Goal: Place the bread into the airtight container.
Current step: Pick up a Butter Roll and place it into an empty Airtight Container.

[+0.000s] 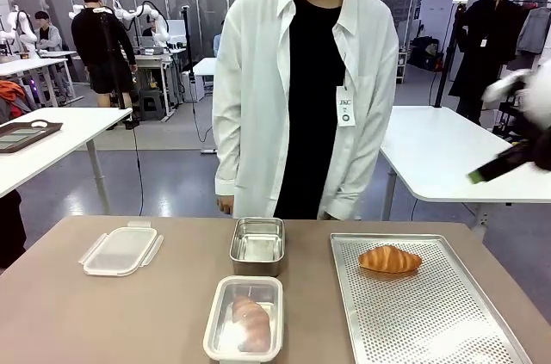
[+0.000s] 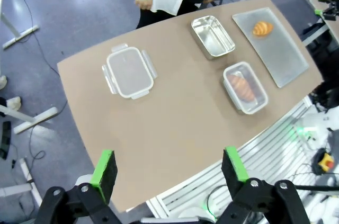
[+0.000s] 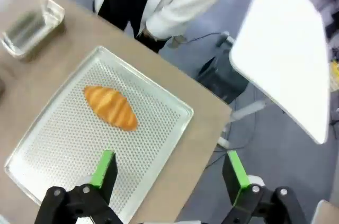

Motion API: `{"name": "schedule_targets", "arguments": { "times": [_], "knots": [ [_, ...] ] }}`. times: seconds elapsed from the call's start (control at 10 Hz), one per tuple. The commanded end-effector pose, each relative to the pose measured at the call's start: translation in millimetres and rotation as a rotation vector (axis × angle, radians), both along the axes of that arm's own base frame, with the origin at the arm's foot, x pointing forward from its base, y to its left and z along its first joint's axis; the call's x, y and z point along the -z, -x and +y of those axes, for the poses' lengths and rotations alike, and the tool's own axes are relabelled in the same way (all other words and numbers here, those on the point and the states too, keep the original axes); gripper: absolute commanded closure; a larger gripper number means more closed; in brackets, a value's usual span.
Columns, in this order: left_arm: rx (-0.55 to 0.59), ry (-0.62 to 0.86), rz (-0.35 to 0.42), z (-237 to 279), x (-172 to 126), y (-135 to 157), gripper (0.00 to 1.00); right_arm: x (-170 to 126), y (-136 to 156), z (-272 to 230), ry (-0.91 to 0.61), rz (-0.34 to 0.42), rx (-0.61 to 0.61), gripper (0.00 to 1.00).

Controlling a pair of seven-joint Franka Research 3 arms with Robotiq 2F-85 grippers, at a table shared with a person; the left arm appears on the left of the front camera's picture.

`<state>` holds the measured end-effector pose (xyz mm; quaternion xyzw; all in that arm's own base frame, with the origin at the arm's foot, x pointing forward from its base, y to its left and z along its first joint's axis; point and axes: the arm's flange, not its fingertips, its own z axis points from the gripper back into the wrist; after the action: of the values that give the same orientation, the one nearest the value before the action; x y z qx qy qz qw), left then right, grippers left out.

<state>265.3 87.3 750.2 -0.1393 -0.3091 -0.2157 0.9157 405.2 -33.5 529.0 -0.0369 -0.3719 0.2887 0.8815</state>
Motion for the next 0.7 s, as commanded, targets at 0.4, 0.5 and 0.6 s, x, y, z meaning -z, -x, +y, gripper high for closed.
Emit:
{"name": "schedule_targets", "arguments": {
  "times": [0.4,0.5,0.6],
  "knots": [
    [0.015,0.001,-0.005,0,0,1,0.00,84,-66,99,0.420,0.223,-0.310,0.00],
    [0.015,0.001,-0.005,0,0,1,0.00,91,-72,98,0.436,0.345,-0.384,0.00],
    [0.015,0.001,-0.005,0,0,1,0.00,96,-79,97,0.446,0.409,-0.427,0.00]
  ]
}}
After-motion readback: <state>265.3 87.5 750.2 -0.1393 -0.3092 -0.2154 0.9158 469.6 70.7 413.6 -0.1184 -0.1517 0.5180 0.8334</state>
